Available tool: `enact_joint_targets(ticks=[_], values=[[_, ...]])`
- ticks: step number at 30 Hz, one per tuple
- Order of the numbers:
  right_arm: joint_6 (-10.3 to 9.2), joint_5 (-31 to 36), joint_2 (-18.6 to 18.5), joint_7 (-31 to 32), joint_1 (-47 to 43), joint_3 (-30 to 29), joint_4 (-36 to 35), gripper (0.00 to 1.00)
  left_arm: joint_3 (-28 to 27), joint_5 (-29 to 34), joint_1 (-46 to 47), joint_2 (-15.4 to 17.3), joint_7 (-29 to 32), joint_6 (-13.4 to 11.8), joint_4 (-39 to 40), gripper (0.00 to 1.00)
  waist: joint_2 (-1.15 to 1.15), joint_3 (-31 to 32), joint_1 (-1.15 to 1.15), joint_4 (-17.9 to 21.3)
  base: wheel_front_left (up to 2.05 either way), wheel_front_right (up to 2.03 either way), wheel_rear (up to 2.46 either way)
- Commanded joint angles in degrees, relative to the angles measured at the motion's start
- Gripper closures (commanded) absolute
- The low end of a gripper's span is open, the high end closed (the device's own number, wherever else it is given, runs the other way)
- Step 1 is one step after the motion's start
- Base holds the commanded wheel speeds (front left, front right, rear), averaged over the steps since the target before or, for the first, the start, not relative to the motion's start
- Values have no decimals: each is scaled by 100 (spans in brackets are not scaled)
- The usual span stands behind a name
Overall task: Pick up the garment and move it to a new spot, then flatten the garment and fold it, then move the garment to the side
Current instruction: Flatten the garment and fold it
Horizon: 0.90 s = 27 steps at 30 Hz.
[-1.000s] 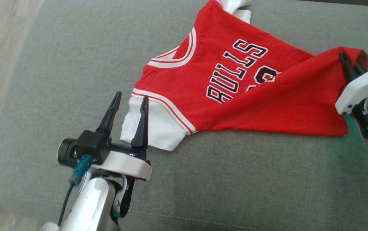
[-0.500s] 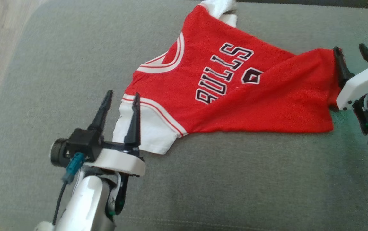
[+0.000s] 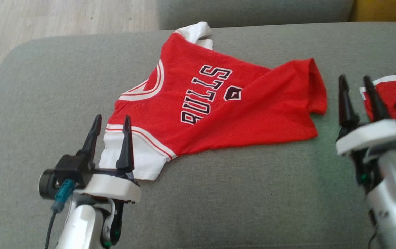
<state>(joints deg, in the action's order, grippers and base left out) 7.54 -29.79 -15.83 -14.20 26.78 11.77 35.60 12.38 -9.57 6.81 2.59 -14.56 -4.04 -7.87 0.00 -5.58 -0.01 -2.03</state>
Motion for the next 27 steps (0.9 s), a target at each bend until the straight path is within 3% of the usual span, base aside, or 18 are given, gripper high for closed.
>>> enact_joint_targets(ticks=[1, 7, 14, 27], values=[[-5, 159, 156, -72, -215, -39, -429, 0, -230, 78, 84, 29, -44, 20, 199, 0, 0, 59, 1, 63, 0, 0, 0], [-5, 569, 777, -77, -1145, -468, -1165, 0, -300, 81, -2, 29, -44, 72, 175, 0, 0, 110, 1, 96, 0, 0, 0], [-5, 965, 1040, 113, -1555, -710, -1504, 0, -239, 74, -2, 29, -44, 105, 164, 0, 0, 47, 1, 17, 0, 0, 0], [-5, 1035, 1214, 1151, -1056, -1523, -619, 0, -30, 65, 207, 29, -44, 92, 132, 0, 0, -371, 1, -336, 0, 0, 0]])
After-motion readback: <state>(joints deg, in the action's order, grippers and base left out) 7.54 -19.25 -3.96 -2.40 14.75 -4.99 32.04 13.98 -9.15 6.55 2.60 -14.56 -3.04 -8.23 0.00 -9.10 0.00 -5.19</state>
